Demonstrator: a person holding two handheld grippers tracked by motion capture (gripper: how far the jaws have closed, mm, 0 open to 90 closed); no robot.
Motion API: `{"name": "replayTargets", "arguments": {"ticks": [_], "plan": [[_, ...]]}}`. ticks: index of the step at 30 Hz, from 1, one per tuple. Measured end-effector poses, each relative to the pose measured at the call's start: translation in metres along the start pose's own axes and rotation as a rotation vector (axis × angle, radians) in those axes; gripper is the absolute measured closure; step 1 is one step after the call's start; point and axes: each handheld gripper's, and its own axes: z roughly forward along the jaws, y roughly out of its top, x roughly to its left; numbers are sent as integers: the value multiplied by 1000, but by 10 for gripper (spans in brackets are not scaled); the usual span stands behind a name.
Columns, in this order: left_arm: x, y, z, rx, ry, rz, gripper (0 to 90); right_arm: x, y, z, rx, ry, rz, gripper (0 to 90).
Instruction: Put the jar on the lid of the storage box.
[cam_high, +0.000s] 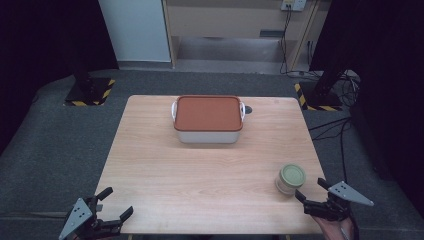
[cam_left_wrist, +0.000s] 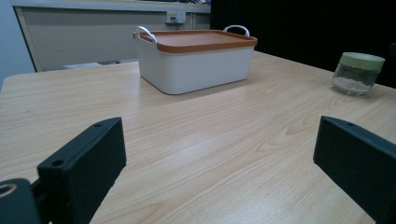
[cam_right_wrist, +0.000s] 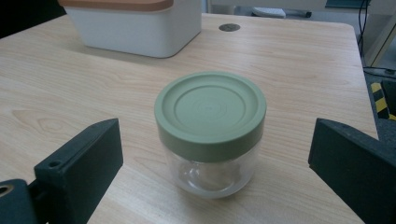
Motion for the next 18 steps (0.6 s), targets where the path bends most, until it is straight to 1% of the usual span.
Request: {"name": "replayTargets", "arguments": {"ticks": [2, 4, 7, 9, 14, 15, 17, 18], "plan": [[0, 0, 0, 0, 0, 0, 16, -1, 2, 4, 1, 7, 2, 31], [0, 0, 0, -1, 0, 0, 16, -1, 4, 9, 7, 9, -7, 31], [0, 0, 0, -1, 0, 1, 16, -3, 6, 16, 18, 23, 1, 31], [0, 0, 0, -1, 0, 1, 16, -1, 9, 21, 32, 19, -15, 31], [0, 0, 0, -2, 0, 0, 16, -2, 15, 35, 59, 22, -19, 32], [0, 0, 0, -2, 0, 0, 16, -2, 15, 35, 59, 22, -19, 32], [0, 0, 0, -2, -1, 2, 16, -3, 18, 43, 77, 28, -9, 32], [0, 0, 0, -2, -1, 2, 16, -2, 19, 45, 82, 25, -15, 33]]}}
